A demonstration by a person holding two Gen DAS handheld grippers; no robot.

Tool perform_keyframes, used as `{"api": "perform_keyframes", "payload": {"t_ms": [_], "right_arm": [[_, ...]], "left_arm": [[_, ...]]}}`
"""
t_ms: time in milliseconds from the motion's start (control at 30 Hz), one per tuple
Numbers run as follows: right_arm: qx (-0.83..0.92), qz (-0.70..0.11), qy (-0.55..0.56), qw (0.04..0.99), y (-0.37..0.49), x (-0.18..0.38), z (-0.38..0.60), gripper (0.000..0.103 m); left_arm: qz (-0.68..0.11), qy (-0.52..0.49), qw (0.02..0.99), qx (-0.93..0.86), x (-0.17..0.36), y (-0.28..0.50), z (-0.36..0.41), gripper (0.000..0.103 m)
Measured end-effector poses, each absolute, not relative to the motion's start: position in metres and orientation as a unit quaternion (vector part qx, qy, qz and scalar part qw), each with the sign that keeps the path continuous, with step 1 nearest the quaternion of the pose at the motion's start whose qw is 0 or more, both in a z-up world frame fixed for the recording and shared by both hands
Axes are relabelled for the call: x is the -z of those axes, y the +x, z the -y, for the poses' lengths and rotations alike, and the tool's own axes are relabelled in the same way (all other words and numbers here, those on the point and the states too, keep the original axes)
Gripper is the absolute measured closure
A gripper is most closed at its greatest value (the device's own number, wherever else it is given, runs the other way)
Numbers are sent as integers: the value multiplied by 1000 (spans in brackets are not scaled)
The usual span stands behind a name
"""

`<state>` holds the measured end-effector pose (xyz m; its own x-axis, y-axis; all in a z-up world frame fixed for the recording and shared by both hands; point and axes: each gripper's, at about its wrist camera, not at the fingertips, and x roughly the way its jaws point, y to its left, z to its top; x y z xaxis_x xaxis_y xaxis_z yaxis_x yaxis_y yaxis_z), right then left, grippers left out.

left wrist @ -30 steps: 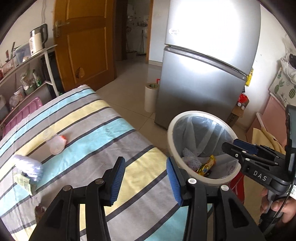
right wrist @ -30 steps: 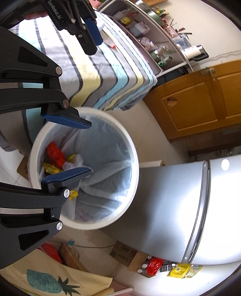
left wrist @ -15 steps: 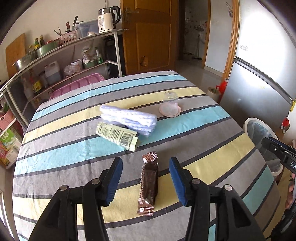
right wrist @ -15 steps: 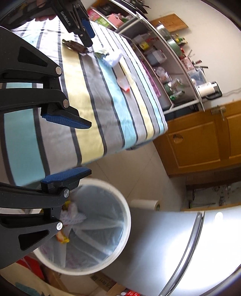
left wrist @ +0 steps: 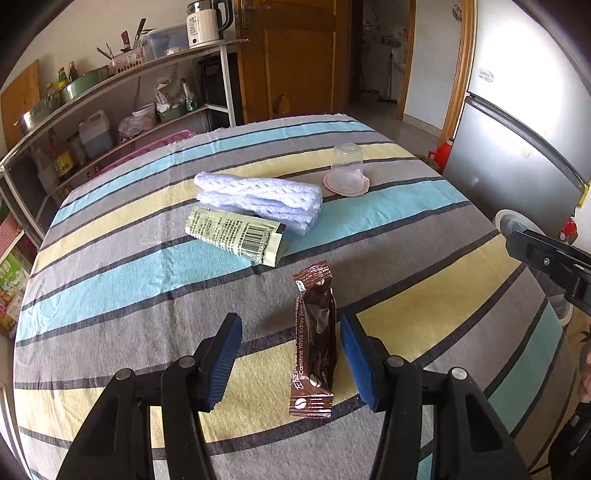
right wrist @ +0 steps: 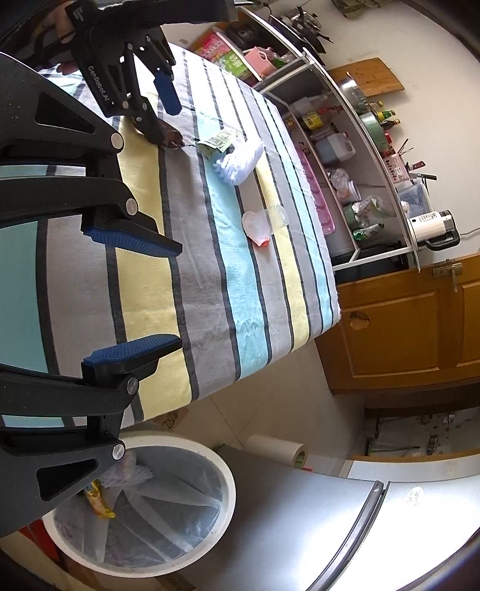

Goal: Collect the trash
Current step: 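Return to the table and grasp the brown chocolate bar with the left gripper, then grasp the white foam net with the right gripper while the left holds the chocolate bar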

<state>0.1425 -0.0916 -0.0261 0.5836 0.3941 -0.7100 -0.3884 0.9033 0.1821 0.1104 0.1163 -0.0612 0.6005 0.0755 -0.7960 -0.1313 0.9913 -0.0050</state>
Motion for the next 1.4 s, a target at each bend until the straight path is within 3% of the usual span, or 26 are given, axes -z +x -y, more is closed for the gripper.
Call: {"api": "perform_keyframes", "payload": {"t_ms": [133,200,467,1400], "right_arm": [[-224,-403,-3,887,146,27,83,58],[-227,-403,-4,886,148,26,78,58],[-251,-406,-22,879,151,26,48,59],[-358,-408,-86,835,191,33,-68,59]], "left_arm": [[-444,-45,893,-59,64,109,-125,49],[-442,-50,894,-62,64,109,-129,54],[-438,-67,894,-65,63,106,-150,84],[-440,-124,885,-93,60,109,-216,85]]}}
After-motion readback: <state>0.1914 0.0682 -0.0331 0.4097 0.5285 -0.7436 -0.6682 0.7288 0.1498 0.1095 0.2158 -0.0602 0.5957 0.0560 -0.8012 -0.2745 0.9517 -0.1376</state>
